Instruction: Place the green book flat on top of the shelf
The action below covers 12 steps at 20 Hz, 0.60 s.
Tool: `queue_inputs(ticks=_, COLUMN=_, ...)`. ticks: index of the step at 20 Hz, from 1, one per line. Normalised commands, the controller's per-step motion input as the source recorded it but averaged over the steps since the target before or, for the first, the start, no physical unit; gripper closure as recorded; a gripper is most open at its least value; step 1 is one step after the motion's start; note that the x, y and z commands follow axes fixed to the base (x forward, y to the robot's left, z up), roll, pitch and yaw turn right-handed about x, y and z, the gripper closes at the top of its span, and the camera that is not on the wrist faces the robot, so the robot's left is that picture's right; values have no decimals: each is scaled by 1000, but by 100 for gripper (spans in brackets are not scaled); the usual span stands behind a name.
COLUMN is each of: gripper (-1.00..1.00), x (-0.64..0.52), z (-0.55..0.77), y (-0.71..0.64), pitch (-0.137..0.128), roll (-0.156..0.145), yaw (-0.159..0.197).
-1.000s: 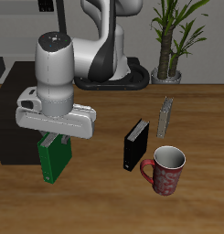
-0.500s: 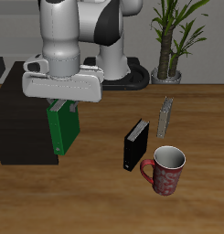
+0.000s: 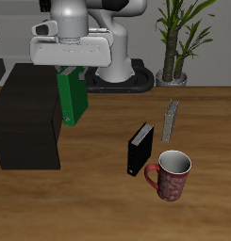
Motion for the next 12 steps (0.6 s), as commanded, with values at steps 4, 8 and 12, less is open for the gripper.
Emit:
queue_inputs(ticks=4, gripper=100, x=-467, z=231, y=112, pitch=-8, roll=22, yaw=15)
queue_inputs(ticks=8, gripper=100, x=-316, z=74, y=-6, pitch=6, roll=-6, yaw=16)
queue_inputs(ticks=12, gripper=100, x=-370, z=7, y=24, pitch=12, roll=1, yaw=23)
